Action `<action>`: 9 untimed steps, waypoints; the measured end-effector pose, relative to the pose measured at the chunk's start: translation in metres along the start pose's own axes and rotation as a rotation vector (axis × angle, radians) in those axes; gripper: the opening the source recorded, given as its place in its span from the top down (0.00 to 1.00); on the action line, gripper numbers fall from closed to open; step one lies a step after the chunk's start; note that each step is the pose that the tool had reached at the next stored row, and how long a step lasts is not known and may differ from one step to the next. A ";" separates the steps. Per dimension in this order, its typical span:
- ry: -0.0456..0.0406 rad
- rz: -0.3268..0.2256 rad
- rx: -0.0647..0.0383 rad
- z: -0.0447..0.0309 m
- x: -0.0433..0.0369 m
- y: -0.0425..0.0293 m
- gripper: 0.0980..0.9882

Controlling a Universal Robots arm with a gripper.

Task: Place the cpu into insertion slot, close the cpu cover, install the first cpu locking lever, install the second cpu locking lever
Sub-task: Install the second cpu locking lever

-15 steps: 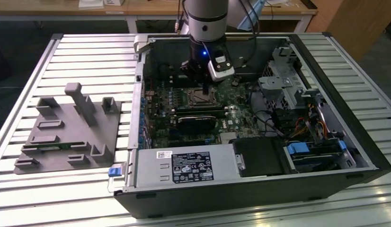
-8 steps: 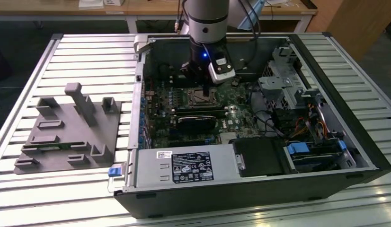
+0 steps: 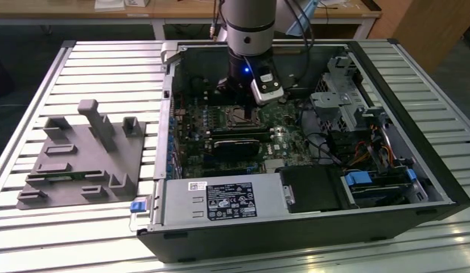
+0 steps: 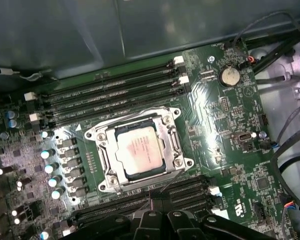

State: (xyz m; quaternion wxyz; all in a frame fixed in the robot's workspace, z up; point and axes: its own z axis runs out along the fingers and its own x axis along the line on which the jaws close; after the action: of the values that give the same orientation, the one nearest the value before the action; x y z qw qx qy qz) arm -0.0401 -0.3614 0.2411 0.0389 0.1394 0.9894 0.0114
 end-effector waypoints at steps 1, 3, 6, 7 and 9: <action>0.0003 -0.006 -0.001 0.0007 0.0005 -0.0004 0.99; 0.0010 -0.026 -0.003 0.0022 0.0017 -0.0011 0.99; 0.0022 -0.060 -0.005 0.0043 0.0030 -0.0019 0.99; 0.0026 -0.069 -0.006 0.0048 0.0034 -0.0022 0.99; 0.0030 -0.084 -0.007 0.0059 0.0048 -0.0031 0.99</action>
State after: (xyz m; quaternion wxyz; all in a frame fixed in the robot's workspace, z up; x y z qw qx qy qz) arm -0.0451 -0.3629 0.2347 0.0383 0.0976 0.9944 0.0135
